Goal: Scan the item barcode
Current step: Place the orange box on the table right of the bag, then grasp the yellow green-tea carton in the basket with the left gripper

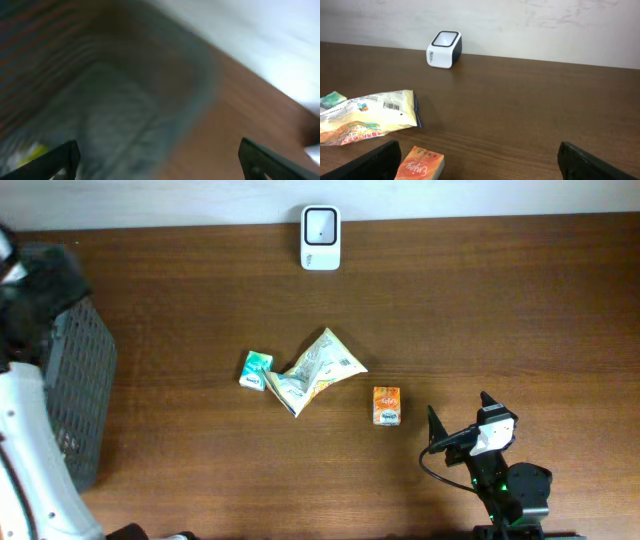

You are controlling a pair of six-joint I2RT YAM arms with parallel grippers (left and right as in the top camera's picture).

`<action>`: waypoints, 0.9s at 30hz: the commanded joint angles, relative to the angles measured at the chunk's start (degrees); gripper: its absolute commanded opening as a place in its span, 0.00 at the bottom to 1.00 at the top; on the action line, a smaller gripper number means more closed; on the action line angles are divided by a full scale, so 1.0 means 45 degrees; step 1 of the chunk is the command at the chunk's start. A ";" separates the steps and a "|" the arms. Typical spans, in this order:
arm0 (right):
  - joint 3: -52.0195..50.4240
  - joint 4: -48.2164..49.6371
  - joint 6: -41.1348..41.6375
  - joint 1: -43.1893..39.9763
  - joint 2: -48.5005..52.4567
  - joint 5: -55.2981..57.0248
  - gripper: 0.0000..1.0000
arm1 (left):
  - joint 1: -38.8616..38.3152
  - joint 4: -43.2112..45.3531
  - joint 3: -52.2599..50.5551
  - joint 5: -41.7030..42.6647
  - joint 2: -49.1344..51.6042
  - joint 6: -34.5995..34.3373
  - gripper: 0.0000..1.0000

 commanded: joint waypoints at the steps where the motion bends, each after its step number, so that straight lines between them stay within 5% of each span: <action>1: -0.0068 -0.0053 0.0083 0.0092 -0.0049 0.0024 0.99 | 0.2346 0.0000 -0.0884 -0.0923 0.0165 -0.2987 0.99; 10: -0.0068 -0.0053 0.0083 0.0092 -0.0049 0.0024 0.99 | 0.5299 0.2749 -0.4726 -0.0918 0.1491 -0.3750 0.99; 24: -0.0068 -0.0053 0.0083 0.0092 -0.0049 0.0024 0.99 | 0.5688 0.2142 -0.5309 -0.0923 0.5931 -0.3735 1.00; 27: -0.0068 -0.0053 0.0083 0.0092 -0.0049 0.0019 0.99 | 0.5683 0.2147 -0.5309 -0.0918 0.6334 -0.3735 0.85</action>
